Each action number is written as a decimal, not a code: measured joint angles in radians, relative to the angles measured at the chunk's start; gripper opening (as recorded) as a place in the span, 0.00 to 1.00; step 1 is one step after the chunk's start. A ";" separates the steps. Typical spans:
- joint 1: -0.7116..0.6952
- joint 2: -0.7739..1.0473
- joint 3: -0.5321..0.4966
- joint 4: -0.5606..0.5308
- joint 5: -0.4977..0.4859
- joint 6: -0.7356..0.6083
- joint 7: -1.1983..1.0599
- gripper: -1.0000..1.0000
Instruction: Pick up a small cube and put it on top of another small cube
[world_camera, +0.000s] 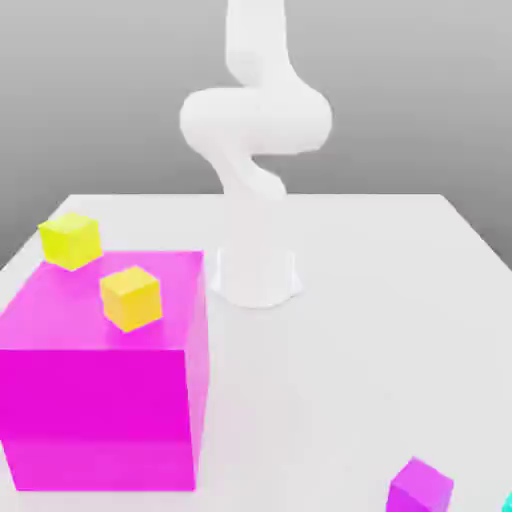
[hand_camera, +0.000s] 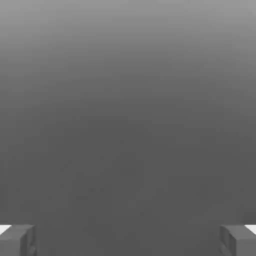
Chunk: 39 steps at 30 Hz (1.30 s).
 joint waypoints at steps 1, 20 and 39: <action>0.011 0.039 0.005 0.008 0.001 0.007 -0.010 0.50; 0.184 0.732 0.129 0.152 -0.037 0.128 -0.137 0.50; 0.343 1.344 0.141 0.282 -0.183 0.306 -0.145 0.00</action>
